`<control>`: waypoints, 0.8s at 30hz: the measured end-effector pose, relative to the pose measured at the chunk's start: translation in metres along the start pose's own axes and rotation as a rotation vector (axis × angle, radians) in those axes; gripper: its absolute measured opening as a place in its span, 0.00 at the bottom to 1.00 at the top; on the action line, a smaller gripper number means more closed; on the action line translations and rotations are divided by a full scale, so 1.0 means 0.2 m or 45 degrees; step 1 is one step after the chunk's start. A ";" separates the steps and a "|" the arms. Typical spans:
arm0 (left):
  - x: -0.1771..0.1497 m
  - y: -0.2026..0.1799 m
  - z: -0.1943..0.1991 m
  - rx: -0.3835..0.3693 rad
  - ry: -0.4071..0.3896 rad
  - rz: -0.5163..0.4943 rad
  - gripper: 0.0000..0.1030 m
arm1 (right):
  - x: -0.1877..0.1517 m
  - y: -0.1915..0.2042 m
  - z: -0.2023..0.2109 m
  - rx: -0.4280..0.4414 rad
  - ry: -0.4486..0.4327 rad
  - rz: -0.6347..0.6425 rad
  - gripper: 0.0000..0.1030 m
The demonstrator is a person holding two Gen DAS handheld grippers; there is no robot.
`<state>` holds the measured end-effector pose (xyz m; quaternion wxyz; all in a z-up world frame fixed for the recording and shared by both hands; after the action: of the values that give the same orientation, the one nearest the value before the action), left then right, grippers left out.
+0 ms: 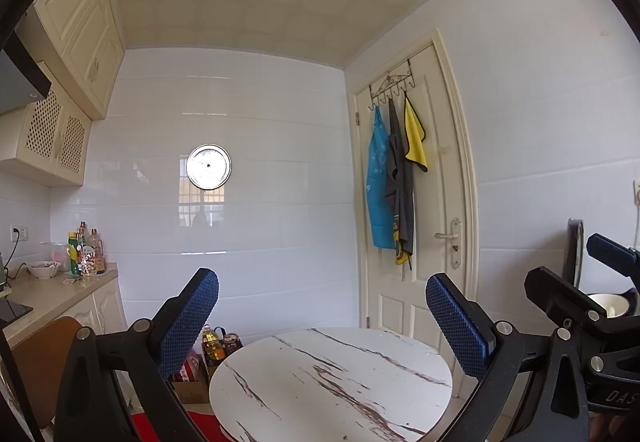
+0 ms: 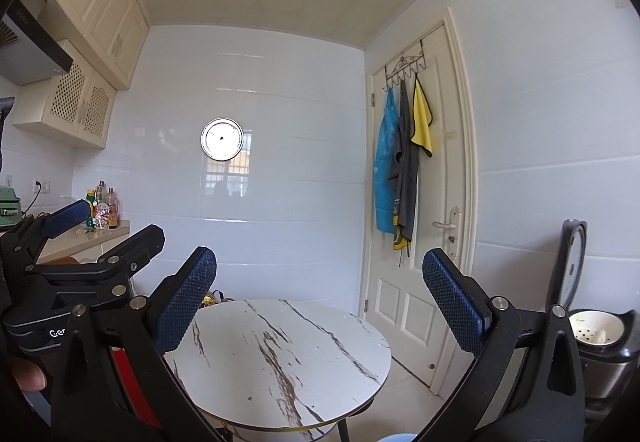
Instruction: Collect trash
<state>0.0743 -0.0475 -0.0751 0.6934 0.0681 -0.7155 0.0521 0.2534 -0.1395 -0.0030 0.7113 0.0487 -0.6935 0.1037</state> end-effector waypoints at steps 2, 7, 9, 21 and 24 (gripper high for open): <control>0.01 -0.01 -0.02 0.003 0.001 -0.002 1.00 | 0.00 0.00 0.00 0.001 0.003 -0.004 1.00; 0.01 0.01 -0.02 0.003 0.002 -0.002 1.00 | 0.00 -0.01 0.00 -0.007 0.001 -0.005 1.00; 0.01 0.00 -0.04 0.008 0.003 -0.003 1.00 | 0.00 0.00 0.00 -0.013 -0.001 -0.002 1.00; 0.00 0.01 -0.08 0.015 0.011 -0.003 1.00 | -0.01 0.00 0.01 -0.017 -0.006 -0.007 1.00; 0.00 0.01 -0.09 0.016 0.017 -0.006 1.00 | -0.01 0.00 0.01 -0.015 -0.006 -0.011 1.00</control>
<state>0.0916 -0.0418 -0.0749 0.6977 0.0738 -0.7104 0.0555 0.2513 -0.1408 -0.0049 0.7105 0.0479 -0.6954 0.0965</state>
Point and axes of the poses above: each gripper's, at about its wrist camera, not at the fingertips, and z roughly against the way its jaws point, y to its left, x to its top, the point moved 7 cm from there along -z, roughly the way its jaws point, and after that the axes turned 9 degrees about x, right-handed, at the moved point
